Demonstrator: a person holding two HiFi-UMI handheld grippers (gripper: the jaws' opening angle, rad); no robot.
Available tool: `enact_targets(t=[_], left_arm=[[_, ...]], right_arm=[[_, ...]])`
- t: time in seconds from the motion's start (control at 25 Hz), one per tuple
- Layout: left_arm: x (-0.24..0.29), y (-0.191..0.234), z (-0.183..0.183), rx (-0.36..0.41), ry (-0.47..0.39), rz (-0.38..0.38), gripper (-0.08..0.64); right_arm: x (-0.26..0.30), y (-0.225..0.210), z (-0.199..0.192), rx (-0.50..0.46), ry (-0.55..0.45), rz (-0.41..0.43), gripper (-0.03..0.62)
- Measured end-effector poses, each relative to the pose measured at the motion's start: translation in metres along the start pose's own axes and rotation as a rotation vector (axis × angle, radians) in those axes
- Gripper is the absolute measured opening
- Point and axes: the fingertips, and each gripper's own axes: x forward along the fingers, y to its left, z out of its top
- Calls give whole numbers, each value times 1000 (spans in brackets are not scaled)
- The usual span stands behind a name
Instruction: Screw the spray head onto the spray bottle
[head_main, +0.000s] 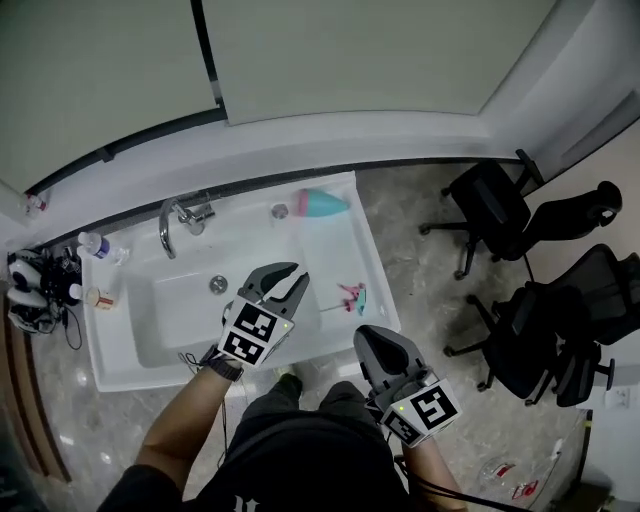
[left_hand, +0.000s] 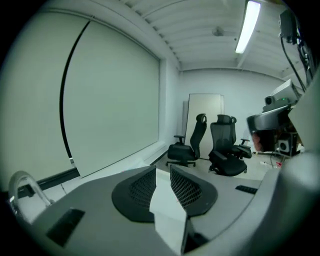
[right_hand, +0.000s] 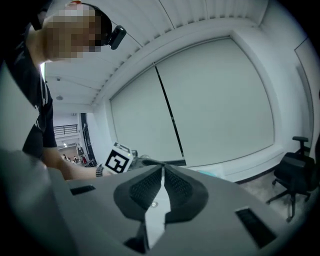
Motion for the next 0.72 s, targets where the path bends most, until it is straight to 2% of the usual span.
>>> enact_targets(t=[0.08, 0.16, 0.36, 0.56, 0.64, 0.72], left_arm=[[37, 29, -8, 48, 62, -2, 77], [74, 51, -19, 127, 136, -6, 110], [158, 104, -48, 411, 363, 11, 178], [231, 139, -64, 687, 530, 11, 238], [255, 148, -72, 766, 597, -16, 278], [272, 155, -84, 805, 659, -52, 307]], right_arm=[[12, -17, -14, 21, 51, -29, 2], [24, -35, -20, 64, 67, -44, 2], [47, -85, -35, 112, 150, -41, 2], [64, -139, -45, 172, 197, -37, 2], [69, -159, -50, 189, 213, -38, 2], [71, -174, -61, 208, 246, -37, 2]])
